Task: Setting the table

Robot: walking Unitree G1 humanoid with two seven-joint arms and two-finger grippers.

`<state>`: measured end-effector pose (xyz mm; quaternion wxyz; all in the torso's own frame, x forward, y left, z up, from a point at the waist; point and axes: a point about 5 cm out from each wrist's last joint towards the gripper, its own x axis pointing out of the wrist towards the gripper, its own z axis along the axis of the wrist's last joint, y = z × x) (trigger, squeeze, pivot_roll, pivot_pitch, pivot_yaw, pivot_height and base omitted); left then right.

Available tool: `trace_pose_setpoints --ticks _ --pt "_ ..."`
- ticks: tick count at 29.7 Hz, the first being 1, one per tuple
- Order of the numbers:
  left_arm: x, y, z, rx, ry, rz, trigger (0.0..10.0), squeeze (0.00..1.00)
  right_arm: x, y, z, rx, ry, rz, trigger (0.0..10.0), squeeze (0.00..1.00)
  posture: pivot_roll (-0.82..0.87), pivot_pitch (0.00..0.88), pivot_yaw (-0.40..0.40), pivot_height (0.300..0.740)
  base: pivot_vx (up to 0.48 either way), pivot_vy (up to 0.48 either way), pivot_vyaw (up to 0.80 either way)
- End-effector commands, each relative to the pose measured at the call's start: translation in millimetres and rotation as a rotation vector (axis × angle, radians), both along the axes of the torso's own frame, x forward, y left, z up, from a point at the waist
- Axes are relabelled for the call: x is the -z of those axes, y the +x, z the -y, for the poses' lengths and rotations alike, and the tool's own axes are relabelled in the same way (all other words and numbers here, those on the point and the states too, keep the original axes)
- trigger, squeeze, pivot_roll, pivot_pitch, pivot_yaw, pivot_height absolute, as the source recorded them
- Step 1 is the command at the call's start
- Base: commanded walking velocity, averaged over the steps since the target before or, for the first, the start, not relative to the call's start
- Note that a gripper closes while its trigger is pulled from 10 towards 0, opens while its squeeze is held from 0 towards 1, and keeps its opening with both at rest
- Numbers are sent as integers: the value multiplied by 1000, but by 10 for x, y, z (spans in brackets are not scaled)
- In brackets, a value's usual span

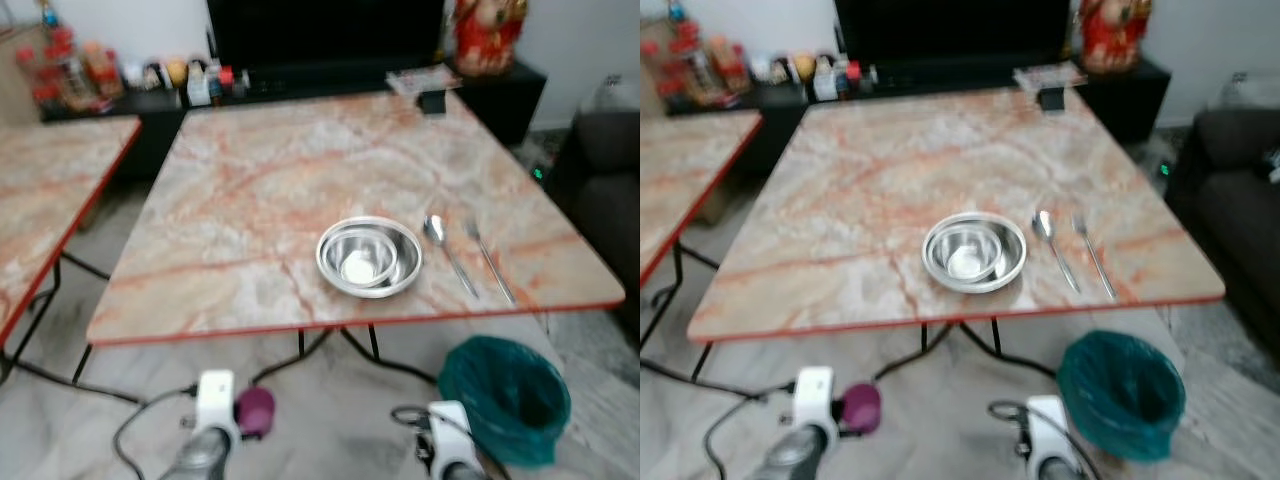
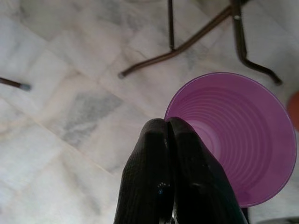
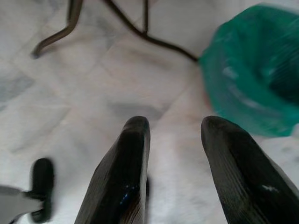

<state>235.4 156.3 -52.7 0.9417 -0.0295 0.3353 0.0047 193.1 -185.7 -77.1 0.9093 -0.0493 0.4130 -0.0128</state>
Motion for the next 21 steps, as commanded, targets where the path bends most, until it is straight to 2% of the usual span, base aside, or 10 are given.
trace_pose_setpoints --ticks 1,13,14,21 --pt "1 -30 -181 -48 18 8 10000 0 23 -16 -137 -10 33 -7 10000 0 23 0 48 740 0 0 0" --pt "-98 -39 -455 -184 52 138 10000 0 32 -29 -164 -18 36 -12 10000 0 44 0 54 740 0 0 0" --pt "-182 -9 -535 -228 67 217 10000 0 34 -34 -169 -20 36 -13 10000 0 49 0 54 740 0 0 0" --pt "-485 49 -757 -363 129 453 10000 0 37 -38 -178 -26 36 -15 10000 0 67 0 48 740 0 0 0"
